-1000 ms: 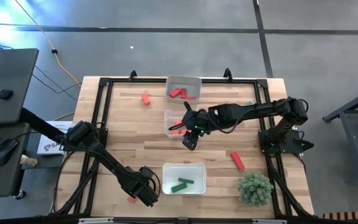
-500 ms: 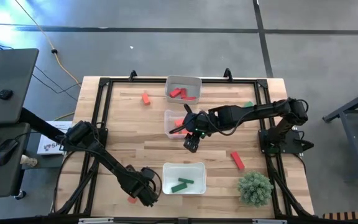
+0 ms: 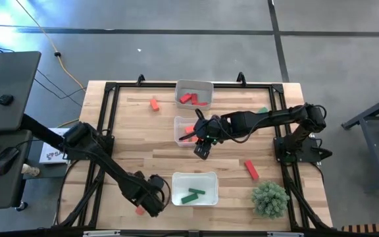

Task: Sort & place blocks by color
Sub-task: Put the bottom green block into the white bin

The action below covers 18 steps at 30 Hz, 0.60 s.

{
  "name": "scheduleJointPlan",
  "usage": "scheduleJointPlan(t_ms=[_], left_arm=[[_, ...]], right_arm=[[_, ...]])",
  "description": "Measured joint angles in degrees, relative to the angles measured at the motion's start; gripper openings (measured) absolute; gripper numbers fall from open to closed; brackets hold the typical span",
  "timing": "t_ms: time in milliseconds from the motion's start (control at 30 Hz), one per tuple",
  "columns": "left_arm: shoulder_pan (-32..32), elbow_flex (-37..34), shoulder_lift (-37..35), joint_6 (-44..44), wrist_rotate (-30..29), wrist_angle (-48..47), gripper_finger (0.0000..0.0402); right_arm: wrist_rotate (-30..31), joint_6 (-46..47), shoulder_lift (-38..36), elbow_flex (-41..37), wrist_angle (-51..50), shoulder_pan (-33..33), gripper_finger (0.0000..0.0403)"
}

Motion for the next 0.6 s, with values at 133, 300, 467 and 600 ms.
scheduleJointPlan(t_ms=[133,300,467,600], left_arm=[[0.96,0.0,-4.57,1.07,-4.14,0.11,0.0075],[2.38,0.0,-10.72,4.25,-8.95,0.33,0.0076],[3.84,0.0,-16.32,7.29,-12.98,1.88,0.0077],[5.32,0.0,-19.7,12.62,-16.04,6.42,0.0077]], right_arm=[[1.09,0.64,0.0,0.0,-0.98,-1.32,0.0186],[1.17,1.03,0.0,0.0,-2.82,-3.11,0.0186],[1.13,0.09,0.0,-0.02,-3.53,-5.01,0.0186],[1.18,-0.82,-0.05,-0.02,-3.78,-6.89,0.0186]])
